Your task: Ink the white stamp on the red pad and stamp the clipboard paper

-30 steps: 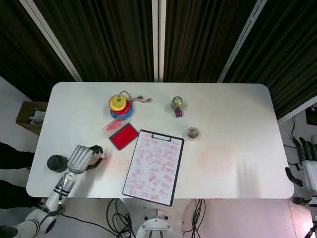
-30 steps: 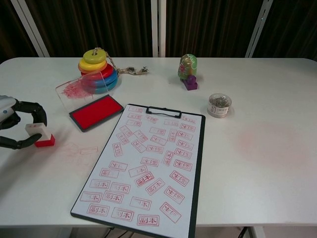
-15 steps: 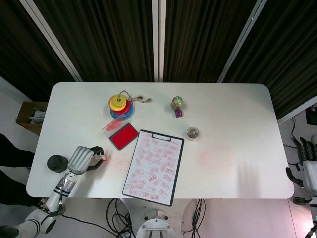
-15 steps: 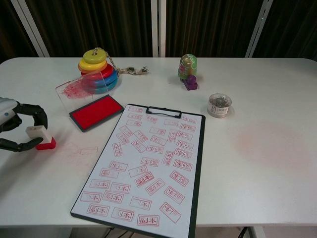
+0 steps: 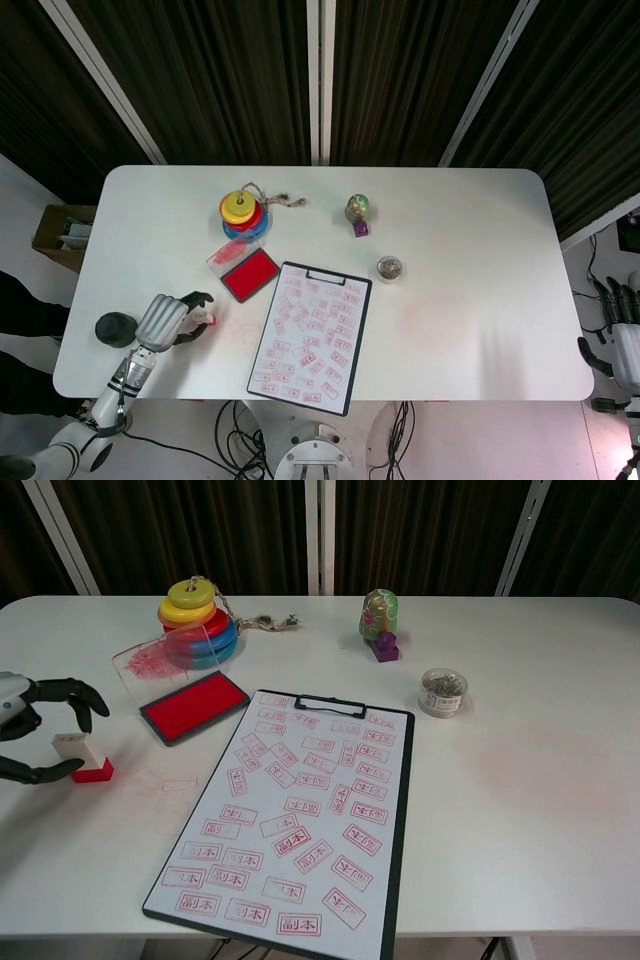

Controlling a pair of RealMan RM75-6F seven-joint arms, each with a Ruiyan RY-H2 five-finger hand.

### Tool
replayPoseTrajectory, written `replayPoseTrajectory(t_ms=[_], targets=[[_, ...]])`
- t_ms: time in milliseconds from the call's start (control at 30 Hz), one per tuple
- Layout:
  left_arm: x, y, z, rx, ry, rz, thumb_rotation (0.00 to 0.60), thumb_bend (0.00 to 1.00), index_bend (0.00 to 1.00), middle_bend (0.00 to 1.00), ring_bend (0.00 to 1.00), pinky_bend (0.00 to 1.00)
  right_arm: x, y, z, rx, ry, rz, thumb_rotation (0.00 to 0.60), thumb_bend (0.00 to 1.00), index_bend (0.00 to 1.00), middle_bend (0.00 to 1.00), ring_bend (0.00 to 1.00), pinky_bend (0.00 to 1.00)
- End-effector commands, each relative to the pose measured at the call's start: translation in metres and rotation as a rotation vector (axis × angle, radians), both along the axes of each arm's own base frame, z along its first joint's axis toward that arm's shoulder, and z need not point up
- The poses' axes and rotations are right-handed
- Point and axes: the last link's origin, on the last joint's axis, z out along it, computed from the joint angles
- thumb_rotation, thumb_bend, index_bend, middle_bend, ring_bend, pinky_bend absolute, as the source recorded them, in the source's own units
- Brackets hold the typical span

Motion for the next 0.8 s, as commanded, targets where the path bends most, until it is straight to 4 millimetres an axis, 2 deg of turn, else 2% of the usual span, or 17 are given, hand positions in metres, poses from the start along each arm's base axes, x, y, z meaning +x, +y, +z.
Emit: replayPoseTrajectory(t_ms=[33,100,200,267,300,333,367,400,433,467,500,567,700,800], targets=[[0.006,-0.002,0.016,0.032,-0.044,-0.021,0.600,0.23,0.31,0.41,1.00,1.00,0.000,0.000,0.002,-0.005,0.000,0.001,0.600,0.25,0.00,0.00,0.00,0.00],[0.010,-0.004,0.033,0.049,-0.085,-0.016,0.600,0.22,0.31,0.41,1.00,1.00,0.001,0.000,0.003,-0.010,-0.001,0.003,0.600,0.25,0.00,0.00,0.00,0.00],[0.018,-0.002,0.079,0.158,-0.129,-0.016,0.600,0.19,0.32,0.43,1.00,1.00,0.001,0.000,0.005,-0.020,-0.003,0.008,0.600,0.25,0.00,0.00,0.00,0.00],[0.020,-0.002,0.112,0.237,-0.111,0.010,0.600,0.19,0.33,0.44,0.96,0.99,0.002,0.000,0.006,-0.023,-0.004,0.012,0.600,0.24,0.00,0.00,0.00,0.00],[0.018,-0.003,0.125,0.258,-0.078,0.034,0.600,0.19,0.33,0.42,0.90,0.95,0.002,0.000,0.006,-0.022,-0.004,0.015,0.600,0.24,0.00,0.00,0.00,0.00],[0.013,-0.005,0.139,0.264,-0.009,0.077,0.579,0.19,0.29,0.37,0.75,0.85,0.003,-0.001,0.005,-0.019,-0.004,0.025,0.600,0.24,0.00,0.00,0.00,0.00],[0.008,-0.008,0.148,0.251,0.061,0.117,0.535,0.19,0.26,0.31,0.62,0.74,0.004,-0.001,0.004,-0.011,-0.002,0.039,0.600,0.24,0.00,0.00,0.00,0.00],[0.006,-0.011,0.157,0.248,0.120,0.149,0.435,0.19,0.20,0.20,0.39,0.54,0.005,0.000,0.004,0.001,0.000,0.055,0.600,0.24,0.00,0.00,0.00,0.00],[0.000,-0.013,0.171,0.285,0.212,0.177,0.329,0.19,0.16,0.13,0.23,0.40,0.007,-0.001,0.002,0.023,0.004,0.093,0.600,0.24,0.00,0.00,0.00,0.00],[-0.002,-0.016,0.178,0.312,0.253,0.181,0.236,0.19,0.14,0.07,0.13,0.29,0.009,-0.001,0.001,0.038,0.008,0.125,0.600,0.24,0.00,0.00,0.00,0.00],[-0.007,-0.021,0.183,0.333,0.281,0.181,0.166,0.19,0.13,0.05,0.09,0.24,0.010,-0.001,0.001,0.049,0.009,0.167,0.600,0.24,0.00,0.00,0.00,0.00],[-0.016,-0.031,0.189,0.336,0.279,0.207,0.126,0.19,0.13,0.04,0.08,0.21,0.012,-0.002,0.000,0.050,0.011,0.219,0.600,0.25,0.00,0.00,0.00,0.00],[-0.031,-0.042,0.200,0.334,0.270,0.249,0.123,0.19,0.12,0.04,0.08,0.20,0.011,-0.006,-0.002,0.062,0.032,0.237,0.600,0.27,0.00,0.00,0.00,0.00],[-0.035,-0.047,0.206,0.304,0.265,0.286,0.124,0.19,0.11,0.04,0.08,0.20,0.011,-0.008,-0.003,0.073,0.050,0.208,0.600,0.29,0.00,0.00,0.00,0.00]])
